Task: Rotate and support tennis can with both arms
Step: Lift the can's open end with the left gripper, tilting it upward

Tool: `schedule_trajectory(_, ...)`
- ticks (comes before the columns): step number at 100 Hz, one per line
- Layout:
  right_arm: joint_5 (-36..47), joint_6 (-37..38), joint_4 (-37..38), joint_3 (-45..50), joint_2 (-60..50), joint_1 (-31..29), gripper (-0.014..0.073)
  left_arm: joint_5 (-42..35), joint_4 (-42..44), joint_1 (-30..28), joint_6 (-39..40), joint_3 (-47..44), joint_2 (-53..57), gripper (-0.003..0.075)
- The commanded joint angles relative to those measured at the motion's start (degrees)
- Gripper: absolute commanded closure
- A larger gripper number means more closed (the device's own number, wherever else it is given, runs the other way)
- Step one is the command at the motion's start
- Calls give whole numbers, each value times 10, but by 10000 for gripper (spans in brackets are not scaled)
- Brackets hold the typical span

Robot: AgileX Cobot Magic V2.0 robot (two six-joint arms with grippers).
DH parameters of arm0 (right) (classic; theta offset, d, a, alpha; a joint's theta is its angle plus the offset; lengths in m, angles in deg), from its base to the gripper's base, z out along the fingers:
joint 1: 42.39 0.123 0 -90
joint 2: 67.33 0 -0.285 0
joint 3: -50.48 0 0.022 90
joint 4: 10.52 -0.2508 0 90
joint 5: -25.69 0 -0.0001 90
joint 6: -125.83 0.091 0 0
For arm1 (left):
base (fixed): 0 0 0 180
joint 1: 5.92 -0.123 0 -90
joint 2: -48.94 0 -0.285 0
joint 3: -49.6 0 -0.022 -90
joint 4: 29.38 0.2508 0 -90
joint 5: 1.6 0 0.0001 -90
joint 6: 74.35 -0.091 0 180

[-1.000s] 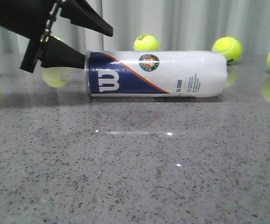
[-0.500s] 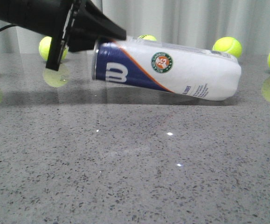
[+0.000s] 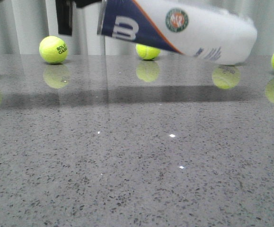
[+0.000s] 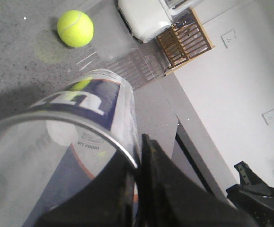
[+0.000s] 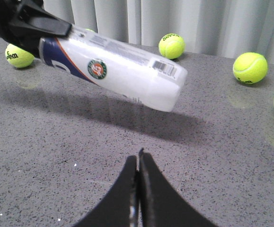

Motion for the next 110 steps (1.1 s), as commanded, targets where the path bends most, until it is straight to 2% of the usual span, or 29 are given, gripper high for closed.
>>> schedule_trajectory(1,41,0,6,-13,6,-3,654,-7,2,4,-8,26,60,739)
schedule_trajectory(29,41,0,6,-13,6,-3,654,-127,188,4,57,91,164,739)
schedule_trajectory(47,41,0,6,-13,6,-3,654,-148,396,33,171,157,193,739)
schedule_trajectory(70,41,0,6,-13,6,-3,654,-116,727,142,362,234,193,739)
schedule_trajectory(83,41,0,6,-13,6,-3,654,-66,874,195,443,261,193,739)
schedule_trajectory(97,41,0,6,-13,6,-3,654,9,977,238,483,277,193,739)
schedule_trajectory(110,41,0,6,-13,6,-3,654,50,979,244,483,278,192,739)
